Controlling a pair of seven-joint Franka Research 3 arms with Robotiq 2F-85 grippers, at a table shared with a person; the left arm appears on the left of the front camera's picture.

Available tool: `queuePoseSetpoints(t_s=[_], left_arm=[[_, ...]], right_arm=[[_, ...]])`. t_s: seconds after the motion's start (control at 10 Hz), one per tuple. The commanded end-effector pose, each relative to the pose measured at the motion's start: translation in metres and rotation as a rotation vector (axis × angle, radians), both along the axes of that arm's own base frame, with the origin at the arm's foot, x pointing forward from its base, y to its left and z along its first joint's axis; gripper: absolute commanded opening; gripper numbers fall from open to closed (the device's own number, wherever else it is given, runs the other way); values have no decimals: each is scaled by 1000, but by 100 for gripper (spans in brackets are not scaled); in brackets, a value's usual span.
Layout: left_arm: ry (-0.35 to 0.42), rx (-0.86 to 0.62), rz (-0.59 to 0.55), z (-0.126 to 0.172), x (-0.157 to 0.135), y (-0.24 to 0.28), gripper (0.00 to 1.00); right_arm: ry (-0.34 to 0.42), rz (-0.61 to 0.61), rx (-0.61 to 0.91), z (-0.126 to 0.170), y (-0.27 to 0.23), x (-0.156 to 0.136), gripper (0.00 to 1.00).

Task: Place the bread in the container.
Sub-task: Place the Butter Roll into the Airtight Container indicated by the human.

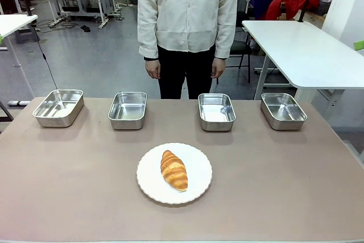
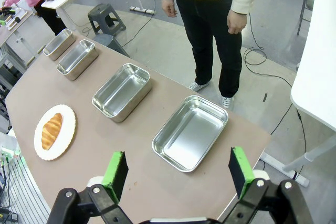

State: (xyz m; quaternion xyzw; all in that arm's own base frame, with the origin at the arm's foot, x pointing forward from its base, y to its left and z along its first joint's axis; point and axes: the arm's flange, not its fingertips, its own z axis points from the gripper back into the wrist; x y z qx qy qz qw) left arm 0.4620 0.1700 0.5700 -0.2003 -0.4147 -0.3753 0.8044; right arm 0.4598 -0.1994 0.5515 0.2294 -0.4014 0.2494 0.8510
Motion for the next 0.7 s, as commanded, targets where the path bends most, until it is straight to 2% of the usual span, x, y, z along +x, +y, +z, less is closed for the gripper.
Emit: queuePoseSetpoints(t_s=[0.0, 0.6], left_arm=[[-5, 1, -9, 0, -1, 1, 100], [-5, 1, -9, 0, -1, 1, 100]], right_arm=[[-3, 1, 1, 1, 1, 0, 100], [-3, 1, 1, 1, 1, 0, 100]])
